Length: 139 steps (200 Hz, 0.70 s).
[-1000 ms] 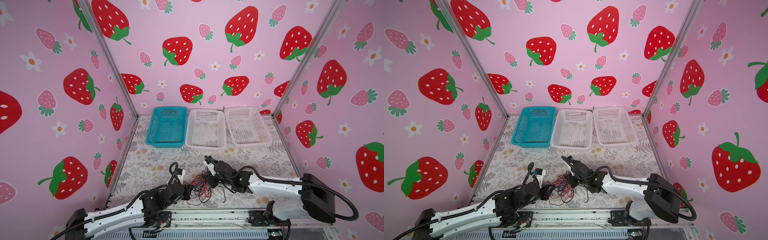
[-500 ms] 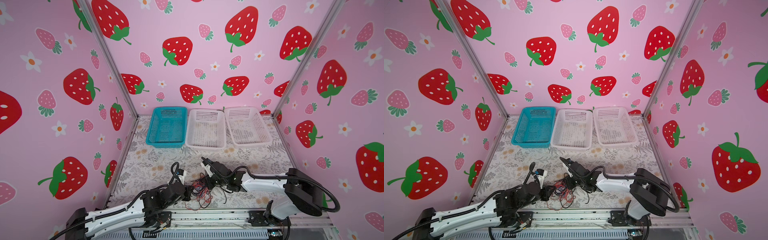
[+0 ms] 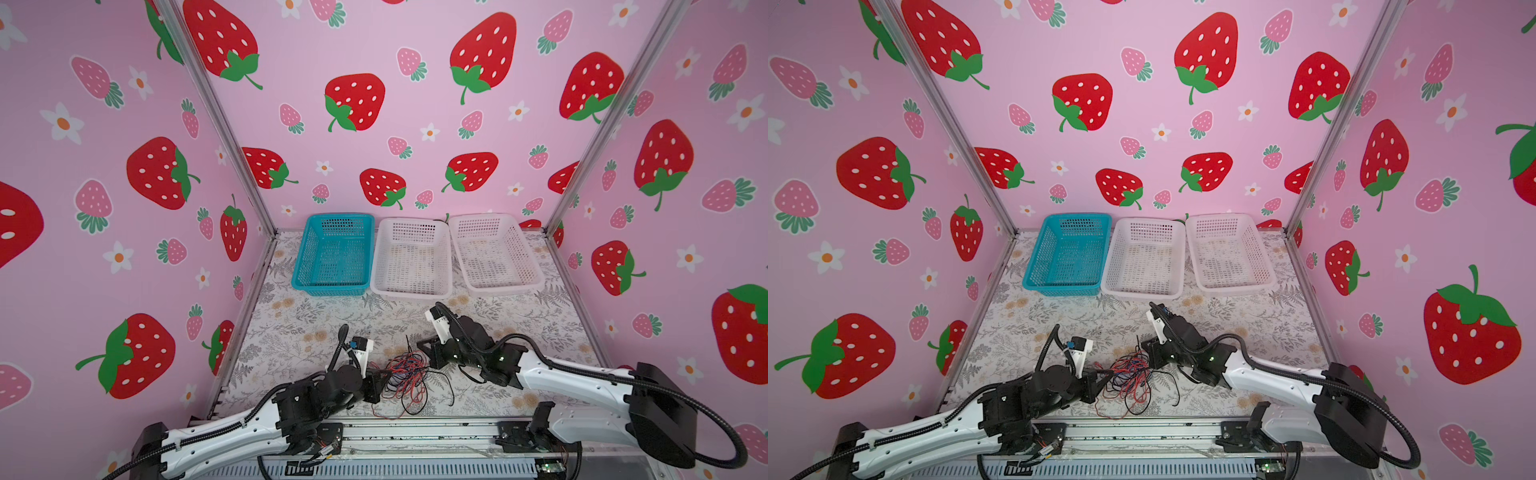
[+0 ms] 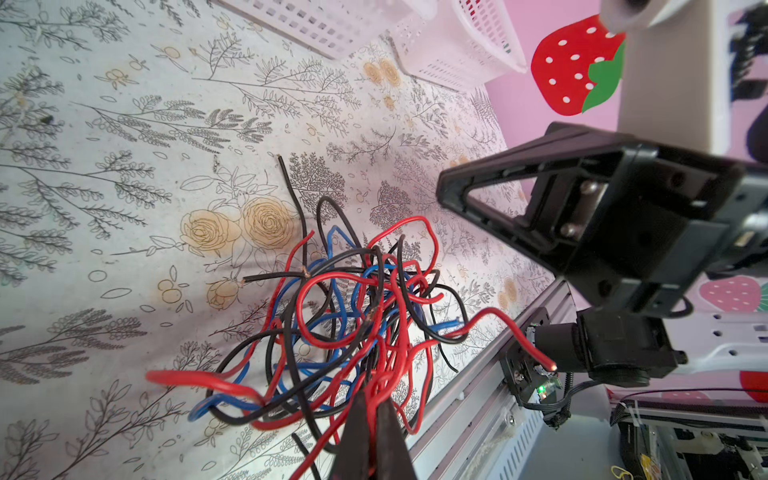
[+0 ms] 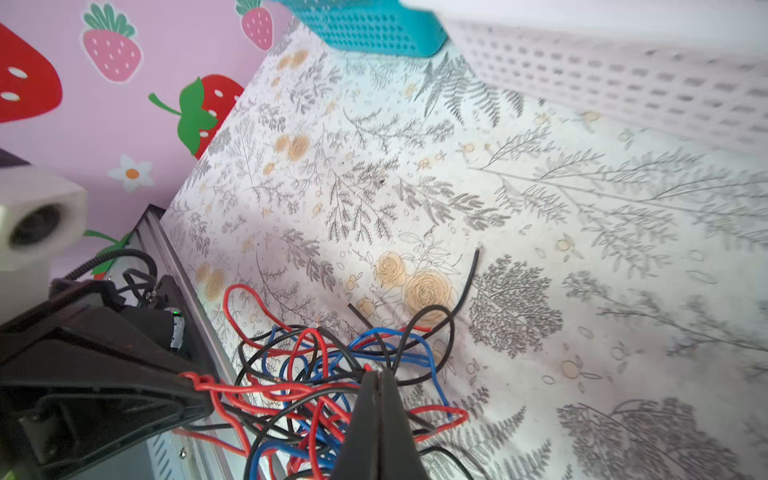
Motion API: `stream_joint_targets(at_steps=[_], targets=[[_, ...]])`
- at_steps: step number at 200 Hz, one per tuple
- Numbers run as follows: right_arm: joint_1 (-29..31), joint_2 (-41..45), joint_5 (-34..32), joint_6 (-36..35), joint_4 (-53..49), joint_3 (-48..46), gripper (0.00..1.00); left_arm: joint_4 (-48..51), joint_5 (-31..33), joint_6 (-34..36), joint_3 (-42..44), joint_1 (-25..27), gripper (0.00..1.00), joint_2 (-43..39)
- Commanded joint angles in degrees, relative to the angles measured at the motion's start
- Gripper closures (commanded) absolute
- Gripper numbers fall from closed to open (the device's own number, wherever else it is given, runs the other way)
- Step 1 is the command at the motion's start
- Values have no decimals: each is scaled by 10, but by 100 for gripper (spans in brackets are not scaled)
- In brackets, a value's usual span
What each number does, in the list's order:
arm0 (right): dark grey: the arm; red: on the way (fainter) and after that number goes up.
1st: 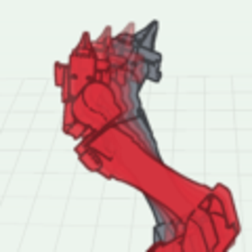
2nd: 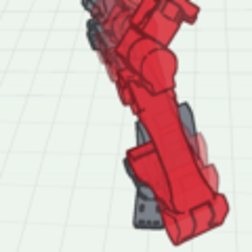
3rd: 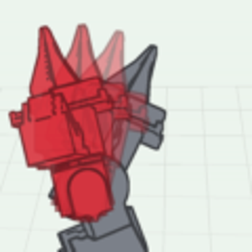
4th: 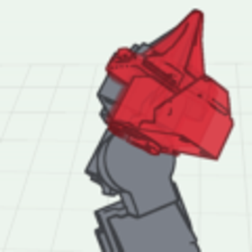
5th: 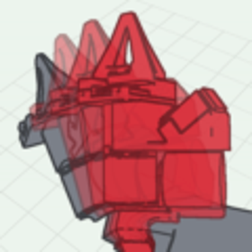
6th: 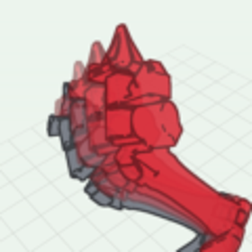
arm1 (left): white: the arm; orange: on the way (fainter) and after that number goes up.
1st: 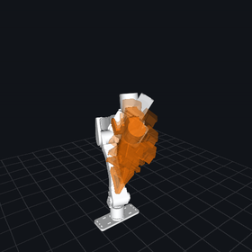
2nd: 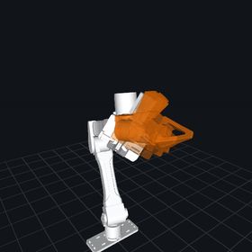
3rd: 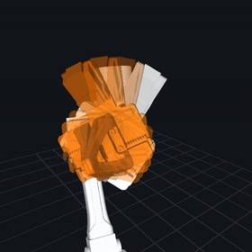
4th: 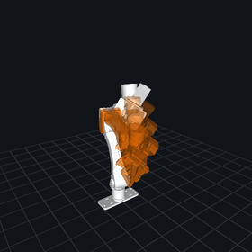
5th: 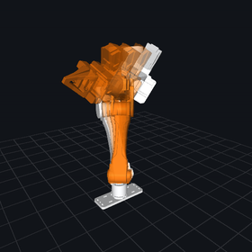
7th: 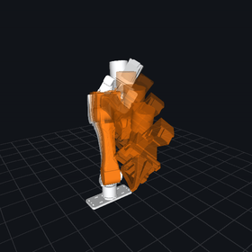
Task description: Untangle the cables
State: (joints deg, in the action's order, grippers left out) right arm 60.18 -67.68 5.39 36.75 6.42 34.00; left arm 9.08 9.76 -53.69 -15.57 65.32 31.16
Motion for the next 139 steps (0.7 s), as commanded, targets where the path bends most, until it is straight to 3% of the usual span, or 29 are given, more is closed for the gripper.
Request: stream_joint_targets(at_steps=[1, 23, 37, 44, 77, 120, 139], targets=[[-13, 38, -5, -25, -57, 2, 100, -10, -3, 13, -6, 3, 100, -6], [-25, 76, -9, -38, -96, 4, 99, -9, -15, 17, -11, 3, 100, 2], [-27, 84, 23, -54, -100, -1, 79, -17, -26, 20, -12, 3, 100, 7], [-27, 82, 31, -57, -100, -5, 73, -24, -34, 23, -12, 3, 100, 9], [-27, 57, 87, -62, -45, -39, 58, -28, -42, 37, -21, 3, 100, 14], [-23, 24, 142, -46, 33, -71, 57, -10, -34, 40, -31, 3, 100, 10], [-19, 15, 166, -31, 82, -96, 61, -6, -32, 39, -29, 4, 100, 4]])
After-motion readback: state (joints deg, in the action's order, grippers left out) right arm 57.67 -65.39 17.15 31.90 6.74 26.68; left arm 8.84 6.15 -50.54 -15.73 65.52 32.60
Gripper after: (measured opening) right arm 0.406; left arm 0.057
